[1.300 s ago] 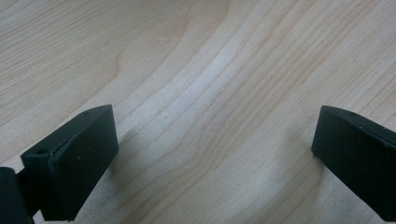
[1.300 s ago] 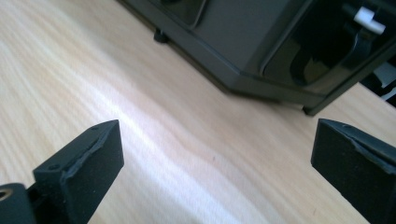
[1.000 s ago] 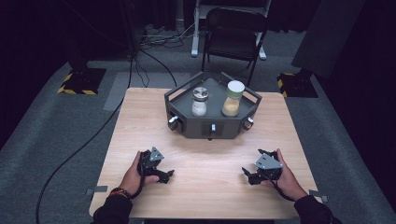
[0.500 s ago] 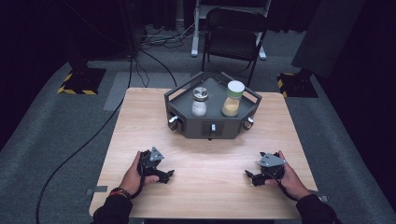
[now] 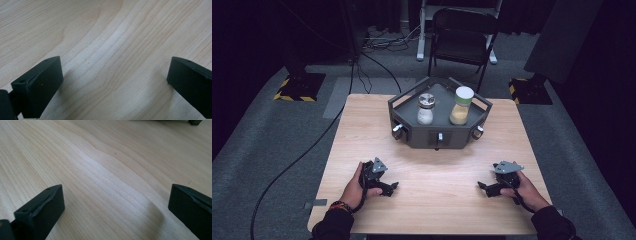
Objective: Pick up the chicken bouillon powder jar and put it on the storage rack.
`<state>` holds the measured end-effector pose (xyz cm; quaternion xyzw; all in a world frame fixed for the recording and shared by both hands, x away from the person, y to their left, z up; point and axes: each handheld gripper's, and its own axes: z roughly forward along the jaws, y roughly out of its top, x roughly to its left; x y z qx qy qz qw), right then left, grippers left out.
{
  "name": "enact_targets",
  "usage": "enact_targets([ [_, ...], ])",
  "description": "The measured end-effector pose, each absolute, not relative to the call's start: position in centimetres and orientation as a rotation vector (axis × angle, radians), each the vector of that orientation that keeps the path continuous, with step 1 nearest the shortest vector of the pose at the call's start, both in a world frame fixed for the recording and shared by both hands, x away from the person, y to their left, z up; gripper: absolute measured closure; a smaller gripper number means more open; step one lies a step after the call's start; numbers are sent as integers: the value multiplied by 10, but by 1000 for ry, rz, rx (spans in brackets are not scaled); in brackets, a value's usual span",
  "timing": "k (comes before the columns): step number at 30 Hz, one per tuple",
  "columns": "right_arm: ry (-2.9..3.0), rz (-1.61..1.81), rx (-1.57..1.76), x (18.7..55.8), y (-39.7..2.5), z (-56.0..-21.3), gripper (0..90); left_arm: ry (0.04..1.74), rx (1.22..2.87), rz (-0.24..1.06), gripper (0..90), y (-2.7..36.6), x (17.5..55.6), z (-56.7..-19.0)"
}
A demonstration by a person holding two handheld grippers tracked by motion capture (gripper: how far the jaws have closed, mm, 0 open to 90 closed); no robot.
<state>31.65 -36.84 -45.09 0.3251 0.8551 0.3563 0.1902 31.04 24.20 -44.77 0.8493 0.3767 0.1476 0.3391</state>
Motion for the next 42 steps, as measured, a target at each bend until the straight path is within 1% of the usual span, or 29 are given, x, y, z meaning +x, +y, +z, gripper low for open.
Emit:
enact_targets([
  [3,2436,1018,956,326,-374,-449,2,979,2212,385,0,242,310,-448],
  [12,2458,1029,975,331,-380,-449,2,977,2213,382,0,242,311,-448],
  [42,2456,1028,979,331,-380,-449,0,974,2215,380,0,242,312,-447],
])
